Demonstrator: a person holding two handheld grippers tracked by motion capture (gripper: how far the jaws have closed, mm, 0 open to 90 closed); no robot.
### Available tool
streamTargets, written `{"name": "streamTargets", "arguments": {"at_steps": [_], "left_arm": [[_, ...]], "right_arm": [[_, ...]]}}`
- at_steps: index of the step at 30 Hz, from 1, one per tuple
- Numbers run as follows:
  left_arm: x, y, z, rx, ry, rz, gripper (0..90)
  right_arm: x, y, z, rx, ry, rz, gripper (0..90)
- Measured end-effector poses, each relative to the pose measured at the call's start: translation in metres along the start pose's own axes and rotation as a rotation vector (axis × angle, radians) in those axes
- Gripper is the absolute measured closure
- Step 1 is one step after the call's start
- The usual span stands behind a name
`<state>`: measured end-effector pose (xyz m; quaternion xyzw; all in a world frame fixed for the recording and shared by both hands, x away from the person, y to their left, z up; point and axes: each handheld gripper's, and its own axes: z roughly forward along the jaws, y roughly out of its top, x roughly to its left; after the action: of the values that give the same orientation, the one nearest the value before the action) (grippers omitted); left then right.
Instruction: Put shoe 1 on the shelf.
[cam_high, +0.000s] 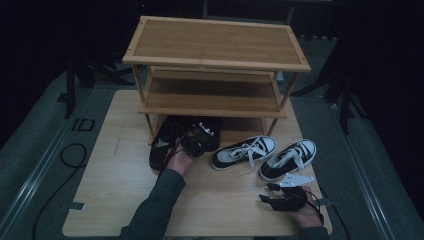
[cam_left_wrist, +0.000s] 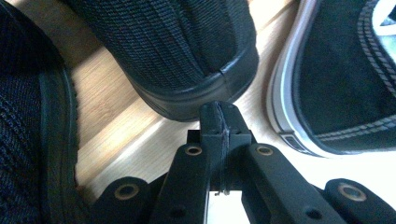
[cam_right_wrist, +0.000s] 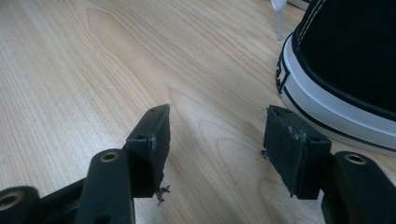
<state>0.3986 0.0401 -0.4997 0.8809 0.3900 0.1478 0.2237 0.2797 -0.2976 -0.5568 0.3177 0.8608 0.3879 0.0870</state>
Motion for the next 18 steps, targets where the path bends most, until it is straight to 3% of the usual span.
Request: {"name": "streamTargets", "arguments": {"at_steps": [7, 18], "left_arm": [[0.001, -0.008, -0.011, -0.006, -0.023, 0.016, 90.0], [0.01, -0.024, -0.025, -0.016, -0.065, -0.005, 90.0]], "right_arm": [[0.0, 0.0, 0.0, 0.0, 0.0, -0.001, 40.7], [0.0, 0.0, 0.0, -0.001, -0.001, 0.001, 40.7]]}}
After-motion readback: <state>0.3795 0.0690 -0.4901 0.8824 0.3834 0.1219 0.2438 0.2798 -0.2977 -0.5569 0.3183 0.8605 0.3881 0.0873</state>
